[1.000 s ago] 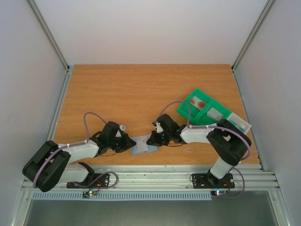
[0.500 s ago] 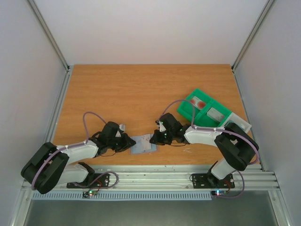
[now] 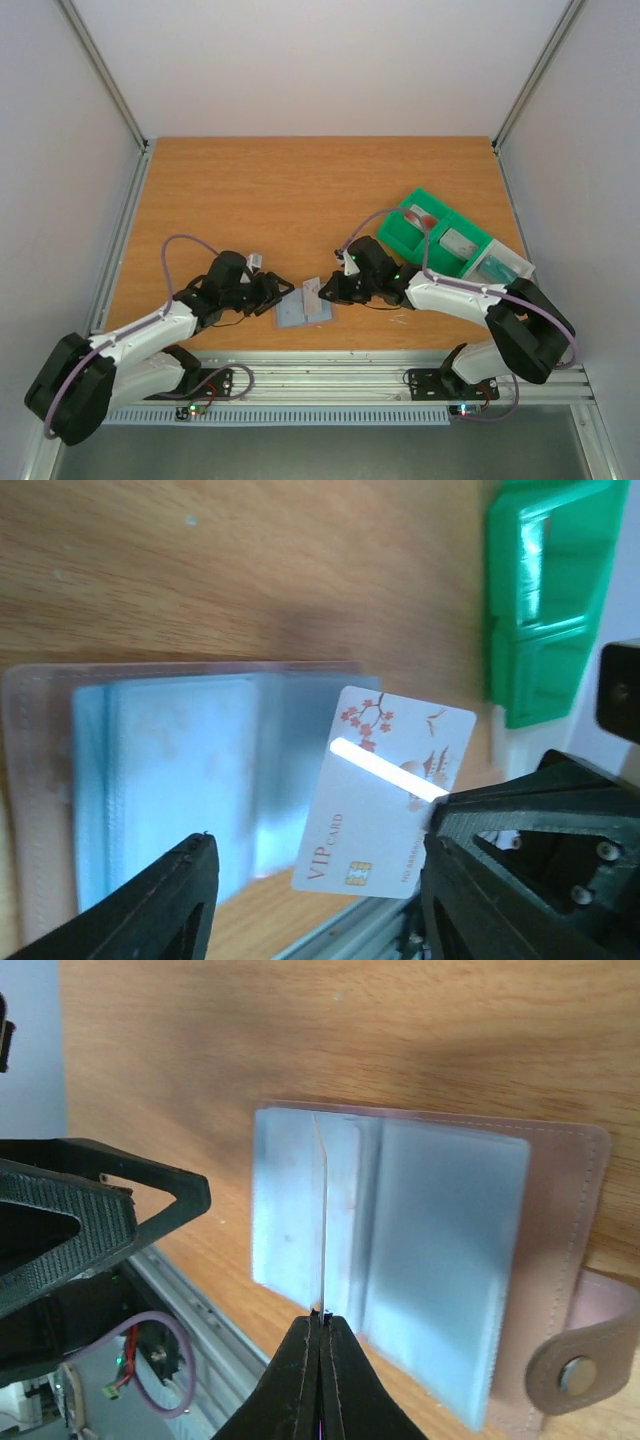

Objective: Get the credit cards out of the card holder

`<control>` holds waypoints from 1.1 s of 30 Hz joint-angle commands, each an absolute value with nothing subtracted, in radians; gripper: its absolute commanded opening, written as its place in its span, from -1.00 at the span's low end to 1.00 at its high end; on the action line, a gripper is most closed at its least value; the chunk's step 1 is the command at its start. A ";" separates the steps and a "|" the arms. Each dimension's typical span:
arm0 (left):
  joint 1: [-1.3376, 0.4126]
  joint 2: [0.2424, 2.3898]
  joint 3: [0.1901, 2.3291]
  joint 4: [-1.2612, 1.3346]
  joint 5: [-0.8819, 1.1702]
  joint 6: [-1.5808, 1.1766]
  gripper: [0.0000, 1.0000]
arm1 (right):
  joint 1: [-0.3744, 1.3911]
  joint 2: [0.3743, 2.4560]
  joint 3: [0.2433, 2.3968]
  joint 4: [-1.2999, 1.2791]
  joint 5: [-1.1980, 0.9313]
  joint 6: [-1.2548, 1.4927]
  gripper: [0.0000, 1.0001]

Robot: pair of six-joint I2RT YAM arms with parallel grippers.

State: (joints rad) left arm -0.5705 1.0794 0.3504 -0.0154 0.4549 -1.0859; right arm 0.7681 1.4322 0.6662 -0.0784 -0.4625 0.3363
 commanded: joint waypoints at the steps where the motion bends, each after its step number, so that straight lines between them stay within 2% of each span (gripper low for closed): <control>1: -0.570 0.988 0.375 -0.057 0.452 -1.140 0.20 | 0.764 1.369 0.676 -0.087 -0.494 0.359 -0.98; 4: -0.571 0.933 0.381 -0.047 0.456 -1.165 0.37 | 0.763 1.331 0.683 -0.084 -0.515 0.382 -0.98; 7: -0.572 0.891 0.359 -0.013 0.449 -1.188 0.45 | 0.764 1.292 0.689 -0.056 -0.555 0.423 -0.98; 14: -0.572 0.851 0.269 0.247 0.495 -1.280 0.35 | 0.764 1.225 0.679 0.046 -0.592 0.531 -0.98; 21: -0.575 0.846 0.238 0.400 0.516 -1.320 -0.04 | 0.764 1.213 0.650 0.156 -0.622 0.617 -0.98; 26: -0.575 0.837 0.240 0.443 0.523 -1.331 -0.61 | 0.764 1.211 0.646 0.166 -0.631 0.621 -0.98; 28: -0.575 0.833 0.236 0.457 0.525 -1.332 -0.78 | 0.764 1.216 0.642 0.174 -0.640 0.624 -0.98; 31: -0.577 0.824 0.230 0.469 0.528 -1.337 -0.98 | 0.764 1.216 0.632 0.197 -0.650 0.633 -0.98; 33: -0.576 0.815 0.229 0.465 0.526 -1.340 -0.99 | 0.763 1.217 0.629 0.200 -0.652 0.631 -0.98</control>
State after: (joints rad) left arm -0.5705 0.8368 0.2405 0.3798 0.5079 -1.3388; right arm 0.7593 1.2293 0.6350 0.1326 -0.6209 0.6151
